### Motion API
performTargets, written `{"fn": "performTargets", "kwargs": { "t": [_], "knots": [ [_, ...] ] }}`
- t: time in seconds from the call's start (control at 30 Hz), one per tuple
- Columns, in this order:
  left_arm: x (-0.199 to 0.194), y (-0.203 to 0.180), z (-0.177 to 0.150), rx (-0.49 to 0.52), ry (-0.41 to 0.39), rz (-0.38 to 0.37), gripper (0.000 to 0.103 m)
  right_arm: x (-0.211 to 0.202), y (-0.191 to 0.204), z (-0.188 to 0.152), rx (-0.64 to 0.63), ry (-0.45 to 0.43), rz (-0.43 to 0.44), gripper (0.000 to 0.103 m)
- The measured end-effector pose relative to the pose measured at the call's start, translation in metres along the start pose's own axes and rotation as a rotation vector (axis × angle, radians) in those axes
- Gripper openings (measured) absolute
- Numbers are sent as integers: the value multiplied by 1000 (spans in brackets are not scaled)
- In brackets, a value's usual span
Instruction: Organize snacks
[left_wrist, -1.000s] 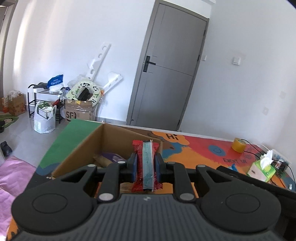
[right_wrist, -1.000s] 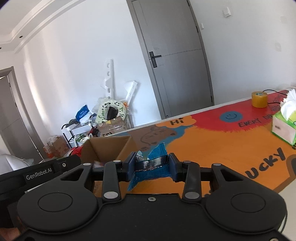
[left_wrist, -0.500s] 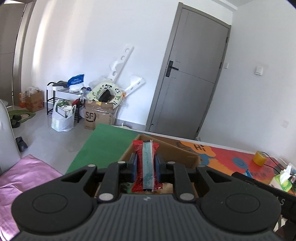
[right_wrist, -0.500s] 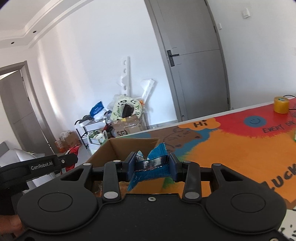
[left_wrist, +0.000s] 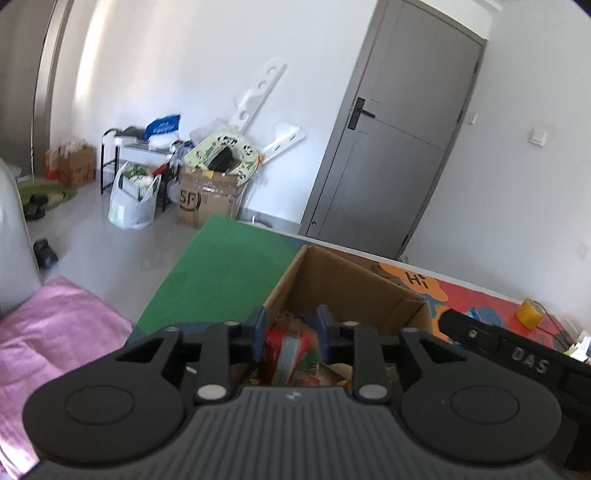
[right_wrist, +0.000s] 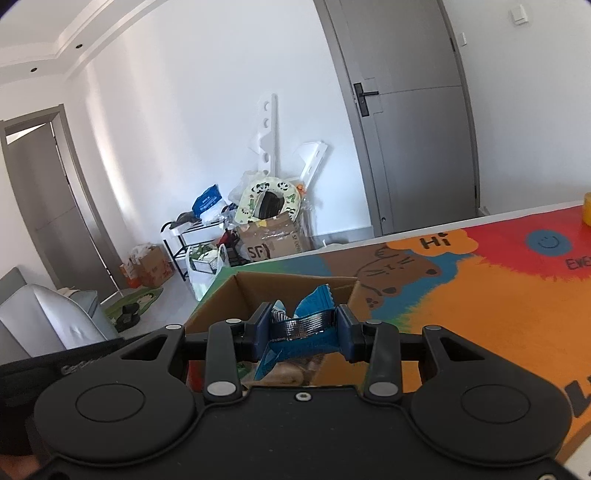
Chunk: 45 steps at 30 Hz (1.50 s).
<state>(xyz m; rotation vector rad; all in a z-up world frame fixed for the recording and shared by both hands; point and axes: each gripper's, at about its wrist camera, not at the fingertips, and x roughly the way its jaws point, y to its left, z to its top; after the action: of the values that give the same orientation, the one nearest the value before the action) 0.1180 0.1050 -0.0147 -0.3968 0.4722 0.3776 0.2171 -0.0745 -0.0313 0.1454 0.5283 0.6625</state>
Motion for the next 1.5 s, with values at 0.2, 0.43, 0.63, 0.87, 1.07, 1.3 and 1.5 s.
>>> {"fn": "performTargets", "kwargs": {
  "t": [0.2, 0.43, 0.63, 0.87, 1.07, 1.3, 1.5],
  "knots": [
    [-3, 13, 9, -25, -25, 25, 43, 12, 11, 2, -5, 17, 14, 38],
    [6, 22, 14, -38, -21, 23, 48, 25, 21, 7, -18, 22, 15, 38],
    [4, 30, 17, -50, -28, 42, 53, 32, 34, 18, -29, -8, 46, 43],
    [0, 34, 23, -53, -46, 69, 67, 26, 26, 24, -2, -22, 33, 63],
    [-11, 31, 21, -56, -78, 81, 76, 12, 17, 22, 9, -14, 22, 63],
    [-20, 19, 18, -36, -87, 67, 85, -8, 6, 15, 26, -14, -9, 68],
    [-25, 7, 17, -17, -80, 26, 92, -26, -7, 11, 30, -19, -56, 79]
  ]
}}
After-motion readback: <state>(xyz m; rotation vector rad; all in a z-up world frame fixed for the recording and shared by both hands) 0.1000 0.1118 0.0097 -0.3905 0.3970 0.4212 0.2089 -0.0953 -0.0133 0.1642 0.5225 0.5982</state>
